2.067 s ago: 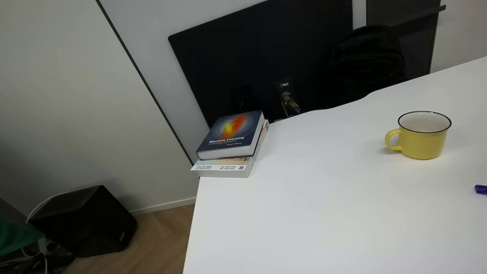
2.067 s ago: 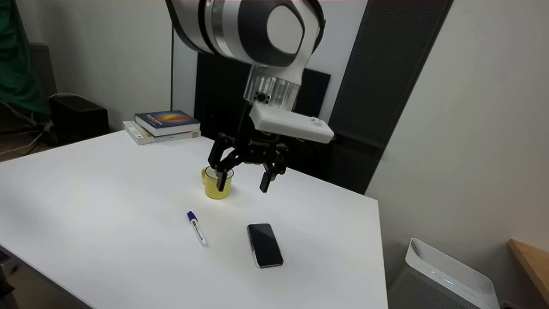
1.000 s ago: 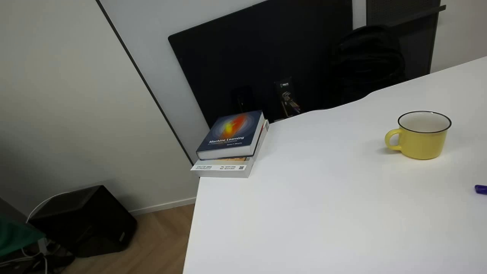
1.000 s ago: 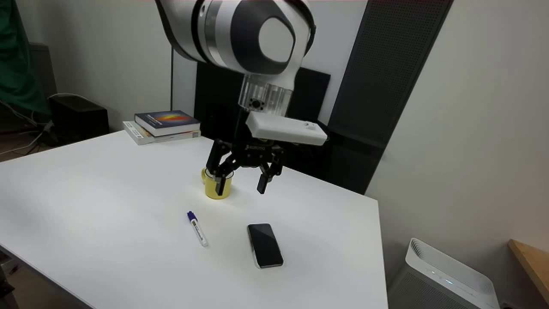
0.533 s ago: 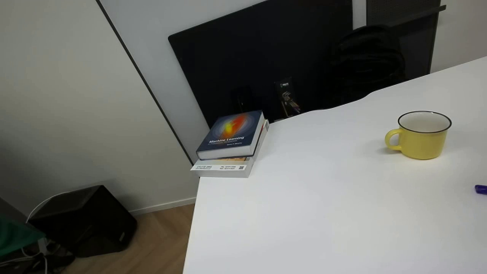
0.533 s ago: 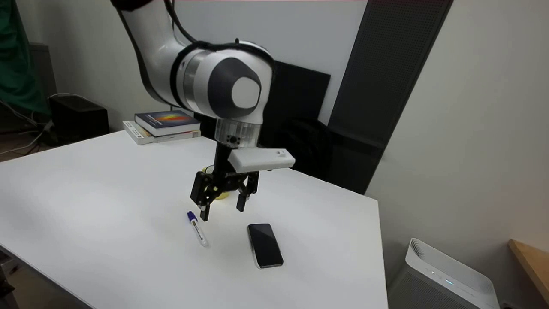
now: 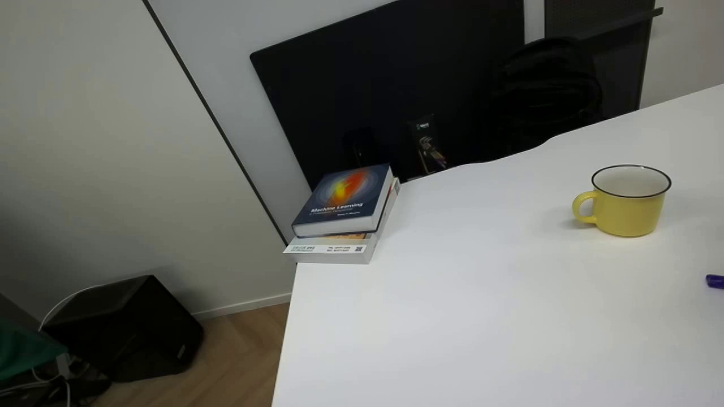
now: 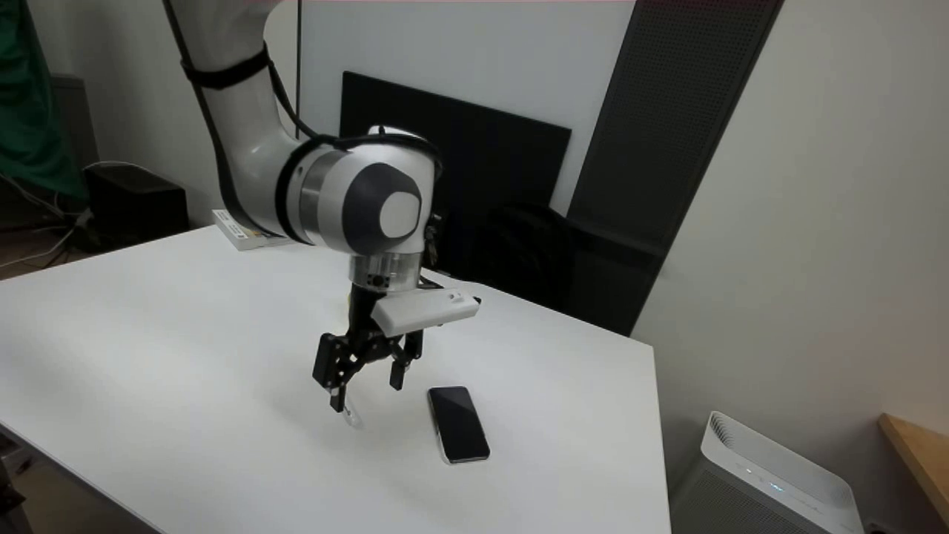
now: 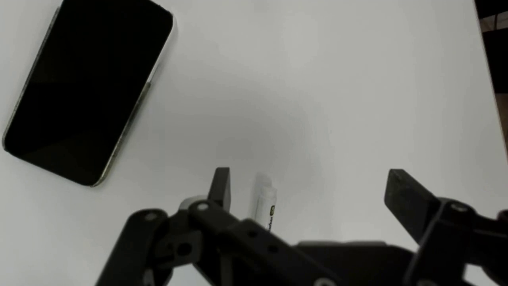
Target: Put the marker in the mug
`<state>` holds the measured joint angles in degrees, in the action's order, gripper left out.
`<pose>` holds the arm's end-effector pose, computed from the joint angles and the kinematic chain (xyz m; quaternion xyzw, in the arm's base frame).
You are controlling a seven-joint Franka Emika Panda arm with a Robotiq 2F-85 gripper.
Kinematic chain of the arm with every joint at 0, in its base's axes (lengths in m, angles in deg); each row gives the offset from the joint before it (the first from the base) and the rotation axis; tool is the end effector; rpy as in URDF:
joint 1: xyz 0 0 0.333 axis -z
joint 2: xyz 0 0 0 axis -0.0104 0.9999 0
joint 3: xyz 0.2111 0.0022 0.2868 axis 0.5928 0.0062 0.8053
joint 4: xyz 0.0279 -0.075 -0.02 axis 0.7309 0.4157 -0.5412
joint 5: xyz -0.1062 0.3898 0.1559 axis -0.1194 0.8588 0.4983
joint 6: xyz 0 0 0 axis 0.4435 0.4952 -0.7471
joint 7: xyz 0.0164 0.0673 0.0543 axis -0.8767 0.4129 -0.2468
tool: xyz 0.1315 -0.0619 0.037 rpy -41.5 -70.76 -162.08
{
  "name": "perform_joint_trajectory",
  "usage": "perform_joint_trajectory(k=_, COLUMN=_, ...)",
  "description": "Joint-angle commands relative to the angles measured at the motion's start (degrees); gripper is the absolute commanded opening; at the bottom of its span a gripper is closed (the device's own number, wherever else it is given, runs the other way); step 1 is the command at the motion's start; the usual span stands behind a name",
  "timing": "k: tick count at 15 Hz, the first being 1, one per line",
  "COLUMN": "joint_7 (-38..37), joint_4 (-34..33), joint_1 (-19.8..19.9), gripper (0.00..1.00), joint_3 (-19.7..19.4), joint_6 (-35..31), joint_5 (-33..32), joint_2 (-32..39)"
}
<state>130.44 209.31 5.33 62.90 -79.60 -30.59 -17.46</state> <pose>0.4921 -0.0689 0.1203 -0.8258 -0.5578 0.0825 0.0053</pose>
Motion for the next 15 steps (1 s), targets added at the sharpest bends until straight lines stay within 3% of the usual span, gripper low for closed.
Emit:
perform_joint_trajectory(k=1, joint_7=-6.8, joint_4=0.1, joint_1=-0.3, gripper=1.00, joint_3=0.2, joint_6=-3.2, joint_5=-1.2, joint_2=1.7)
perform_joint_trajectory(k=5, joint_7=-9.7, joint_4=0.7, joint_1=0.7, gripper=1.00, joint_3=1.8, joint_6=-7.4, joint_5=0.0, joint_2=3.6)
perform_joint_trajectory(k=10, joint_7=-6.6, joint_4=0.8, joint_1=2.8, gripper=1.00, joint_3=5.4, joint_6=-12.3, joint_5=-0.2, joint_2=6.8)
perform_joint_trajectory(k=15, joint_7=-7.8, joint_4=0.4, joint_1=2.7, gripper=1.00, joint_3=5.6, joint_6=-17.6, joint_5=-1.9, joint_2=9.9)
